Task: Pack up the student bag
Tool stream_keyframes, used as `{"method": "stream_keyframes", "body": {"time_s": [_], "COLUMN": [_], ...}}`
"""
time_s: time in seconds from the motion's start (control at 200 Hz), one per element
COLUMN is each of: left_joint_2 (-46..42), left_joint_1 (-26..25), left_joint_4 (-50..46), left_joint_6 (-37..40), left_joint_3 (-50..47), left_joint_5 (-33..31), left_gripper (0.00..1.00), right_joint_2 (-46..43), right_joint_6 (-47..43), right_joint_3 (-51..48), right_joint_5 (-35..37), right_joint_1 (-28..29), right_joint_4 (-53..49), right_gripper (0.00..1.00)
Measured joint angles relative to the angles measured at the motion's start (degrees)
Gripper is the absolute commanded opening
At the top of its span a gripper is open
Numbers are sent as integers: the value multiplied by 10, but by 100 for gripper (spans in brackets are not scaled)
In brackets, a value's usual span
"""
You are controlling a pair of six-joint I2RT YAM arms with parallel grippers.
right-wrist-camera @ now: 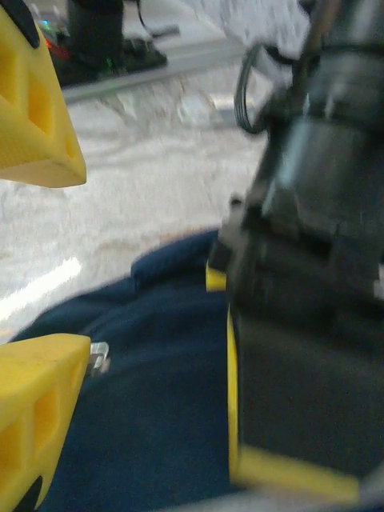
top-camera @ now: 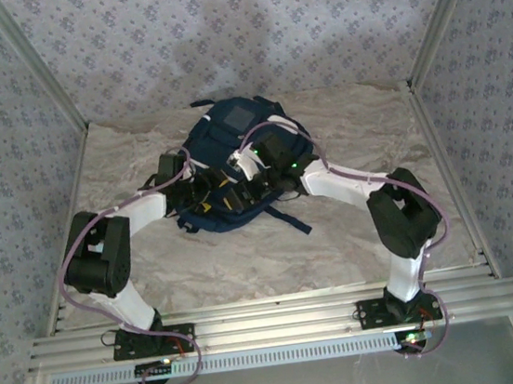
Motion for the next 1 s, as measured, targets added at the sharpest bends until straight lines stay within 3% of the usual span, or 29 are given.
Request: {"method": "stream_keyframes", "body": {"time_s": [0.235,0.43,0.71,0.805,0.914,0.999], "left_joint_2": [-64,-115,-97,-76,-68,-66], "left_joint_1": [-2,29,61,61,61,61], "left_joint_4": [-96,-144,-146,-137,-123,-111], "left_joint_6": [39,69,99,103,103,103], "left_joint_3": [31,37,16,5,-8,-13], "left_joint_5": [-19,-46,-89,-89,-89,-87], "left_gripper": [83,83,82,82,82,81], "right_joint_2": [-9,5,50,63,66,66], "right_joint_6": [-2,9,43,53,58,67], "right_joint_3": [-1,0,19,32,34,34], "right_joint_5": [141,184,239,259,273,273], "right_joint_1": [27,50,78,85,88,87], "right_joint_4": [-57,-67,-71,-76,-76,-76], "right_gripper": [51,48,46,38,14,7]}}
